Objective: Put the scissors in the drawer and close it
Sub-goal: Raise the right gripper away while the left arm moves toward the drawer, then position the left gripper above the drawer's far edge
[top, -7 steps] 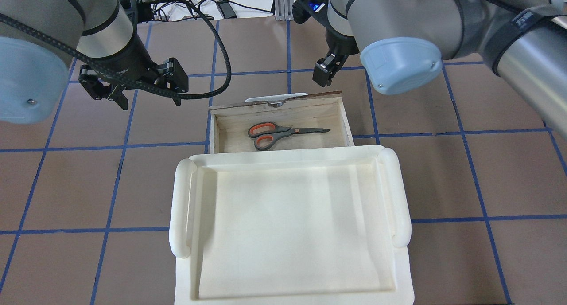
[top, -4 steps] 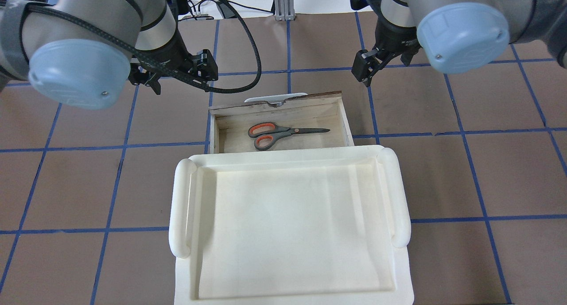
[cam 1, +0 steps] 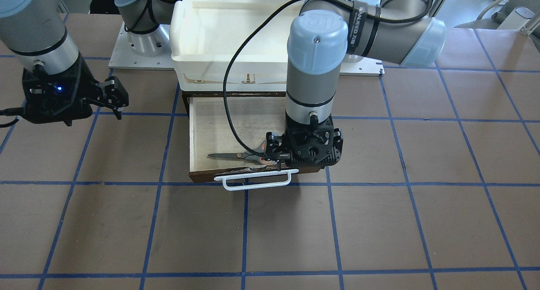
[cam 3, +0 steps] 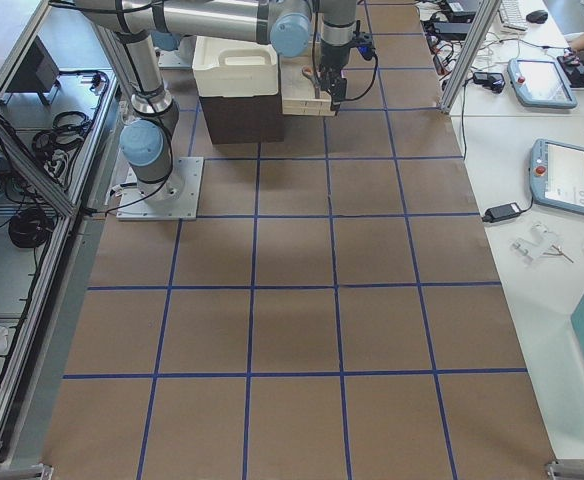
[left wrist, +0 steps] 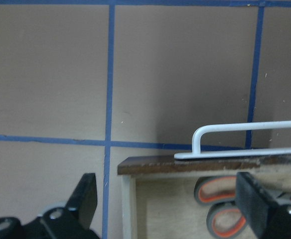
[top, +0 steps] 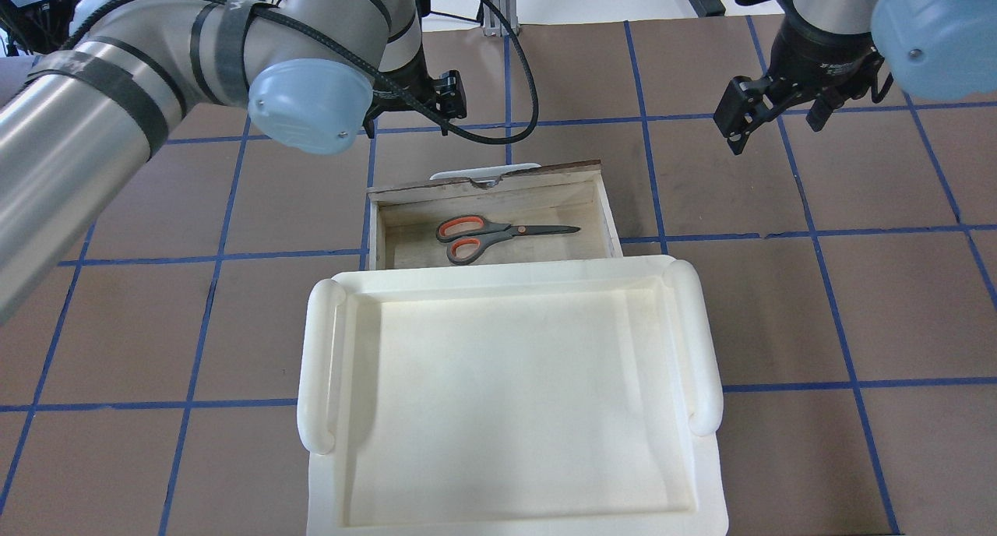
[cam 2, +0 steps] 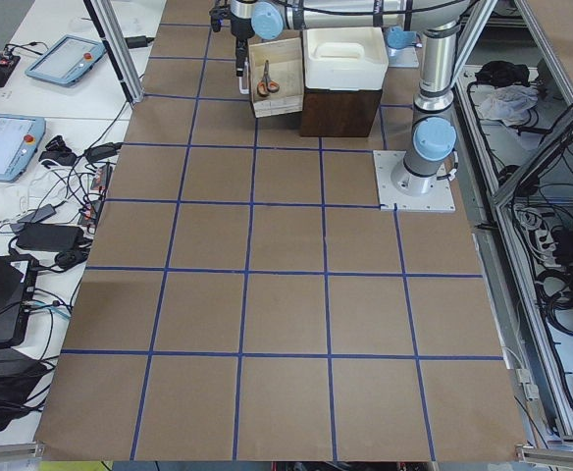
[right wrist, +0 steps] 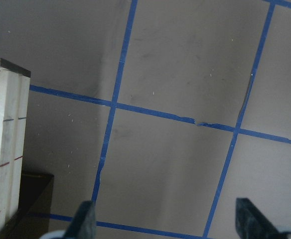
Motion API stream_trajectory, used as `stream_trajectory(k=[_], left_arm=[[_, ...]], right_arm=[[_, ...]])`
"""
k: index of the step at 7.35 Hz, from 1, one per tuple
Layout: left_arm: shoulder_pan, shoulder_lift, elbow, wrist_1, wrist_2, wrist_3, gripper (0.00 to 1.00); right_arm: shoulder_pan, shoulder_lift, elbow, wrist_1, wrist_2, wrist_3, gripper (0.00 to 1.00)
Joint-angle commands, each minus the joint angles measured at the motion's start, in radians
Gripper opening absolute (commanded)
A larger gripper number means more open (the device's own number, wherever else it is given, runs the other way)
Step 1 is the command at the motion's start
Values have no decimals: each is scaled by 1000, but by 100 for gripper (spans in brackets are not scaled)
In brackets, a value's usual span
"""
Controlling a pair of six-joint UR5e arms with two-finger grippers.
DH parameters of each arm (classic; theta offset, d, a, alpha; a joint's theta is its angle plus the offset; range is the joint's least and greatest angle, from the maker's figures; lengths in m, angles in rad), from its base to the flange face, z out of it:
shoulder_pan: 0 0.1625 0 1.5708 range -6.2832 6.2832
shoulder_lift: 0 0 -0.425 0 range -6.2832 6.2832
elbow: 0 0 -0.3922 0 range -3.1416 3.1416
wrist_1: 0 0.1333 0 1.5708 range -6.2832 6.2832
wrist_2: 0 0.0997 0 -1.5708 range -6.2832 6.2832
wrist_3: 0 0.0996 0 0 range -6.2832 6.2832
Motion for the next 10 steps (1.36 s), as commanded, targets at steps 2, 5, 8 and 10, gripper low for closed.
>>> stream_trajectory(k=[2,5,8,10], left_arm=[[-55,-182,146,43,-2,-34,100],[-60,-275,156,81,-13,-17,100],[-60,-331,162,80,-80,-19,100],[-60,-361,162,62,-72,-20,100]], right_arm=[[-41,-2,11,-13,-2,7,100],[-138,-7,11,-23,-1,-2,100],[-155,-7,11,-28,3,0,100],[-164,-9,11,-30,1,9,100]])
